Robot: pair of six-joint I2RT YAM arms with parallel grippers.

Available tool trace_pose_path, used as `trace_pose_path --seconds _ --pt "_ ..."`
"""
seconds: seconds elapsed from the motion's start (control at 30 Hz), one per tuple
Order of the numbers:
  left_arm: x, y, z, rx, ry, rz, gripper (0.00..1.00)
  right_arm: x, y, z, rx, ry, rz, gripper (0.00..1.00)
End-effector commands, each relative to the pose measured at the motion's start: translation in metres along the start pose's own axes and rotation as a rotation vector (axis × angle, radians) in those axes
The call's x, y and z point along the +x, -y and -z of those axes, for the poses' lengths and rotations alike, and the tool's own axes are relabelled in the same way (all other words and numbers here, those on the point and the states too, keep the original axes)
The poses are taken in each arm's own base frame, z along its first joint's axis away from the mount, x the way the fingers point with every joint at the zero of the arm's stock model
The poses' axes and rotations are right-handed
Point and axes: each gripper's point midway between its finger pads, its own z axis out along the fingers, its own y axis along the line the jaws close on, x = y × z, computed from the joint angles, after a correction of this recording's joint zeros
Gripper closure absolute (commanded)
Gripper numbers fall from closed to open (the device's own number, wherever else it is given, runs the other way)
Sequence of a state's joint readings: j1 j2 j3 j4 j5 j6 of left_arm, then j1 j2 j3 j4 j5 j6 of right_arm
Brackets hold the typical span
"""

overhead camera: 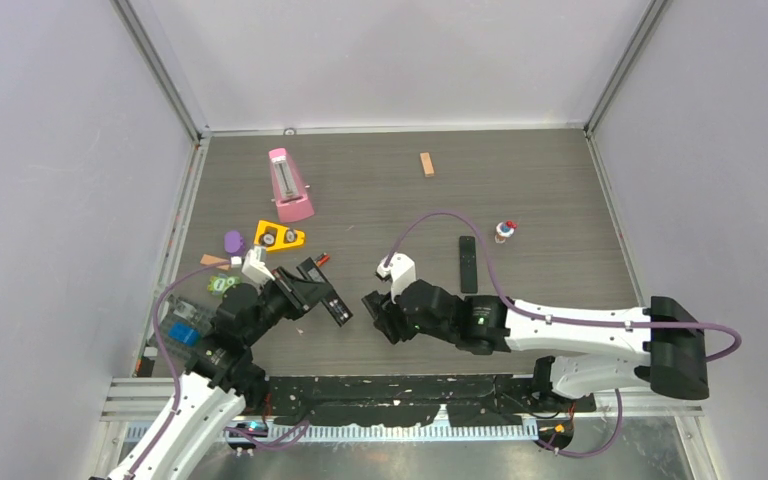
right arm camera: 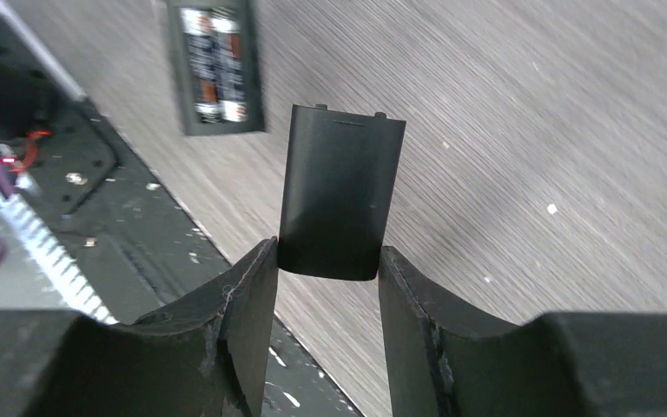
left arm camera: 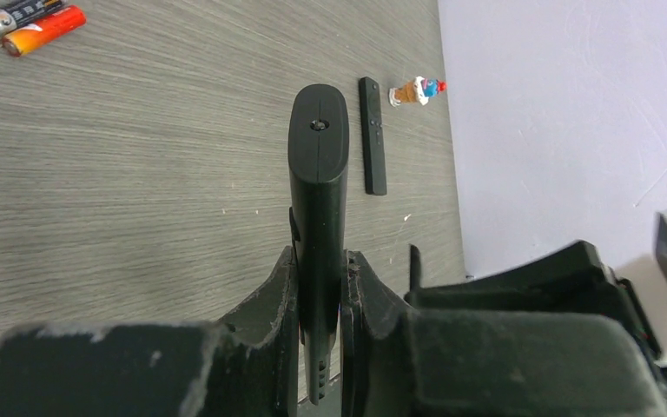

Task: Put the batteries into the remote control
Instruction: Pick up the battery cover at the center of the board, then load the battery cover into the remote control.

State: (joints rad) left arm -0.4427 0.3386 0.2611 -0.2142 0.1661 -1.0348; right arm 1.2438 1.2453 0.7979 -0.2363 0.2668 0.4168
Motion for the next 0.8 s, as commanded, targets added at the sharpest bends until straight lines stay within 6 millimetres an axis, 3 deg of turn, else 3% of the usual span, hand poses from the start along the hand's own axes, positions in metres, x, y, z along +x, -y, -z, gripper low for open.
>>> trace_pose_path --seconds 0.0,0.17,0.4,0.77 --pt "-0.017 0.035 0.004 0.135 0.054 -0.05 1.0 -0.03 -0.03 0.012 -0.099 0.145 0.052 0.66" --pt "-0.015 0.047 0.006 0.183 0.034 -0.022 1.0 -0.048 -0.052 0.015 -0.121 0.186 0.066 0.66" --pt "-0.01 0.052 0.007 0.201 -0.002 0.02 1.0 -0.063 -0.067 0.008 -0.117 0.209 0.068 0.66" --pt "-0.009 0.057 0.008 0.222 -0.014 0.035 1.0 -0.064 -0.074 -0.002 -0.106 0.185 0.07 0.66"
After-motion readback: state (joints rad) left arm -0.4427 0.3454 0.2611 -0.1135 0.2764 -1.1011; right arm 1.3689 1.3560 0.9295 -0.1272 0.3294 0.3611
